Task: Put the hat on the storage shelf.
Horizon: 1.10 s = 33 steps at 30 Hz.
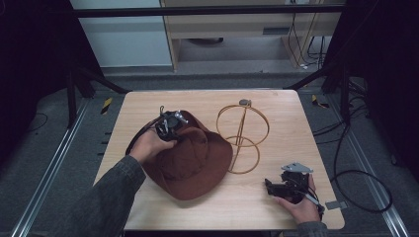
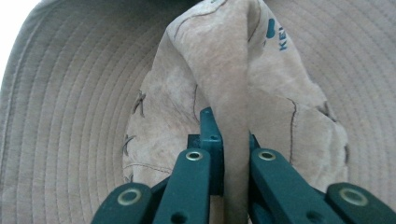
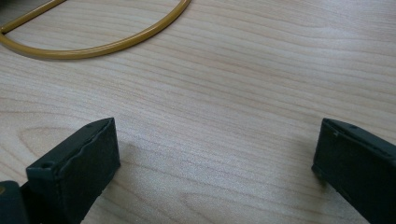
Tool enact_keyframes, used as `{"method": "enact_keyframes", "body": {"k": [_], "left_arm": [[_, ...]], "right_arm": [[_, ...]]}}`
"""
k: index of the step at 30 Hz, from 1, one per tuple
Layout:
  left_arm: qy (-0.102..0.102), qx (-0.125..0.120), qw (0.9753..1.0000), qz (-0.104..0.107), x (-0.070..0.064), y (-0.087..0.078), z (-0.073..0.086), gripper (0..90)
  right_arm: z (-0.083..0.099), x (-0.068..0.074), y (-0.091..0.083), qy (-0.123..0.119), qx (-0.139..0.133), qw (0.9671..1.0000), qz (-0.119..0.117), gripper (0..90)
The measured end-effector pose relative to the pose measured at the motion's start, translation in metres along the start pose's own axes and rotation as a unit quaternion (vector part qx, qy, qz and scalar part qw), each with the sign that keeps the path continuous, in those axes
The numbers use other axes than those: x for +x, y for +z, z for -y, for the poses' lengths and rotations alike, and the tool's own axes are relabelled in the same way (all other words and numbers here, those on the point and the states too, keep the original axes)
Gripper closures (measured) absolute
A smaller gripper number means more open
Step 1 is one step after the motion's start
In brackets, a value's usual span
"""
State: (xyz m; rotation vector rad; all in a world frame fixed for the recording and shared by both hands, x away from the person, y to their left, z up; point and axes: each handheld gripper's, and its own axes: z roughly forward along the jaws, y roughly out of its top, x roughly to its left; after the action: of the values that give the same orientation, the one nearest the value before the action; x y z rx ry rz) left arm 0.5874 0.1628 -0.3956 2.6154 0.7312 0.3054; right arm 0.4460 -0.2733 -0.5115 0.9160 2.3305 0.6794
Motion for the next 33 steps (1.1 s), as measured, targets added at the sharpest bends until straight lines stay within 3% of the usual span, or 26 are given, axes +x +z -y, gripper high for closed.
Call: {"method": "enact_keyframes", "body": {"k": [6, 19, 33], "left_arm": [[0.005, -0.027, 0.9996, -0.009, -0.004, -0.022, 0.006, 87.7], [0.008, -0.06, 0.9981, -0.013, -0.005, -0.061, 0.017, 87.0], [0.016, -0.066, 0.9975, -0.021, -0.004, -0.094, 0.029, 87.6]], "right_arm": [[0.0, 0.0, 0.0, -0.001, 0.0, 1.0, 0.001, 0.6], [0.0, 0.0, 0.0, 0.0, 0.0, 1.0, 0.0, 0.7], [0.0, 0.0, 0.0, -0.001, -0.001, 1.0, 0.0, 0.7]]}}
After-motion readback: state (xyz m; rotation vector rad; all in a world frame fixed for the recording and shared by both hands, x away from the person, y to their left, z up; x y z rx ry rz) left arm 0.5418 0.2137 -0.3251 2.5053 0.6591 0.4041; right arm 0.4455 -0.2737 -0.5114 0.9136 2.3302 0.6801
